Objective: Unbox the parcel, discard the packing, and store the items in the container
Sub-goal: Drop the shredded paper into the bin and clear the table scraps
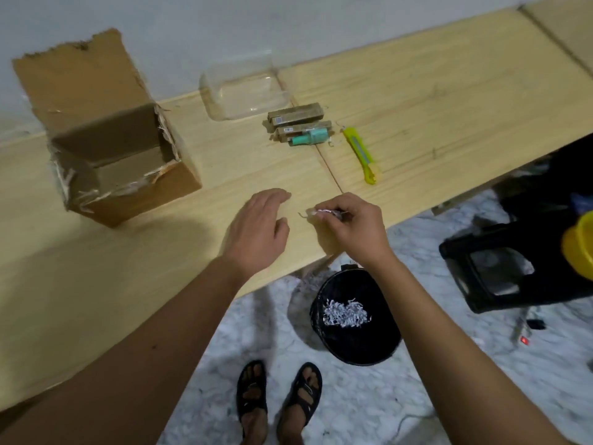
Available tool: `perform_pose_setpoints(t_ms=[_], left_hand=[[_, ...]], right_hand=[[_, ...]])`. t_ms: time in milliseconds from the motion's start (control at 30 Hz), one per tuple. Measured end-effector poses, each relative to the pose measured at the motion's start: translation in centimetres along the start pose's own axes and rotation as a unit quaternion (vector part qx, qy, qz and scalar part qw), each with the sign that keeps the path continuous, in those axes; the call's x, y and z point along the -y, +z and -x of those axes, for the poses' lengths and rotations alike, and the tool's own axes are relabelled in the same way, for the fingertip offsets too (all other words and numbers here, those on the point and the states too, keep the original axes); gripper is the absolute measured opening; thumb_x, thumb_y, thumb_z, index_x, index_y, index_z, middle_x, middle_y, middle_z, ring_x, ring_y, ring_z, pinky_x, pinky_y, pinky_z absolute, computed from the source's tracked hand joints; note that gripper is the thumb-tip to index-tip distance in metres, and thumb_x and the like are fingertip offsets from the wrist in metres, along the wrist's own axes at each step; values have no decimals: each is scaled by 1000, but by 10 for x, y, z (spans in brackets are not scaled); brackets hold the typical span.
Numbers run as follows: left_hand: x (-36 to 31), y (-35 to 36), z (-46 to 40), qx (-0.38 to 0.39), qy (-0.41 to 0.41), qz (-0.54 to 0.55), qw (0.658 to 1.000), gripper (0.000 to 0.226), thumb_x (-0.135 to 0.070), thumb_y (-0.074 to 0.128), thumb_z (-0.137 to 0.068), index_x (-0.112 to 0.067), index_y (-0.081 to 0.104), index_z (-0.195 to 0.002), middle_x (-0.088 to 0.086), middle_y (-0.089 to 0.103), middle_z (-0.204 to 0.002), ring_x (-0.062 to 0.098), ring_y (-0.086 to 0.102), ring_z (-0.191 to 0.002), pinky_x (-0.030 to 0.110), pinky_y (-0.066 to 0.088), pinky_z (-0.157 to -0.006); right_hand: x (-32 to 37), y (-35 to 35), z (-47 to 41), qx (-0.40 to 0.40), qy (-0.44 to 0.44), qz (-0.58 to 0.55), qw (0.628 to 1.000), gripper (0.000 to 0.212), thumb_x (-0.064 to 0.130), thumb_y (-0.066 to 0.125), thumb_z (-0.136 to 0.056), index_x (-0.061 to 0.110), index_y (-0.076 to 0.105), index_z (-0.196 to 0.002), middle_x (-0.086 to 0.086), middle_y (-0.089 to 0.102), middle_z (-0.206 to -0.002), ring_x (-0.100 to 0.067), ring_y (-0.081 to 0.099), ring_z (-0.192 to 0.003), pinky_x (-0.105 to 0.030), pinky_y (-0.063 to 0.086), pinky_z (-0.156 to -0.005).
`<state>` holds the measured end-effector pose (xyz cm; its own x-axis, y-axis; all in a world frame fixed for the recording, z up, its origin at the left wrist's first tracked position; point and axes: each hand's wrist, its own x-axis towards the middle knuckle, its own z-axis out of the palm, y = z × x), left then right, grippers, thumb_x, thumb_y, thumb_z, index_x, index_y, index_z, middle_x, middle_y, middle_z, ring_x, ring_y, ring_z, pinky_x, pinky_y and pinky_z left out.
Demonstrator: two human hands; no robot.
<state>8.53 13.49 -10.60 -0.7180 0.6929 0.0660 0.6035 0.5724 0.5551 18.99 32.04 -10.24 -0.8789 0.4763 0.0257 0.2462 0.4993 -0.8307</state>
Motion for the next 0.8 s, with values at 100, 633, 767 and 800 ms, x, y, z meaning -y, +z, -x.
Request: perform_pose_setpoints(t_ms=[100, 633, 767, 800], left_hand=[[-27, 21, -15, 27, 24, 3, 999, 47, -13, 57, -95, -11, 53, -142, 8, 55, -147, 26, 46, -140, 43, 38, -119], [-84, 83, -40, 65, 143, -46, 986, 50, -15, 48, -102, -5, 45, -151, 14, 40, -162, 31, 28, -155, 54, 22, -126], [-81, 84, -40, 70, 147, -59, 985, 50, -18, 44, -105, -7, 41, -155, 11, 34, -166, 28, 21, -158, 49, 15, -129], [-82, 84, -40, 71, 147, -65, 984, 51, -19, 42, -106, -8, 39, -155, 10, 33, -167, 27, 20, -158, 48, 13, -130]], right_hand=[[-21, -37, 30, -34, 33, -13, 999, 7, 17, 78, -91, 14, 81, -96, 3, 75, -96, -10, 71, -90, -24, 55, -78], [-152, -57, 197, -86, 225, -15, 970, 9, 18, 79, -90, 26, 80, -93, 15, 71, -84, -10, 65, -74, -21, 51, -69], [-167, -47, 206, -80, 245, -12, 966, 11, 19, 80, -89, 27, 80, -97, 20, 72, -87, -9, 69, -82, -30, 57, -78], [-170, -46, 207, -81, 246, -12, 966, 12, 19, 80, -88, 26, 80, -98, 19, 73, -92, -7, 69, -85, -31, 58, -81]])
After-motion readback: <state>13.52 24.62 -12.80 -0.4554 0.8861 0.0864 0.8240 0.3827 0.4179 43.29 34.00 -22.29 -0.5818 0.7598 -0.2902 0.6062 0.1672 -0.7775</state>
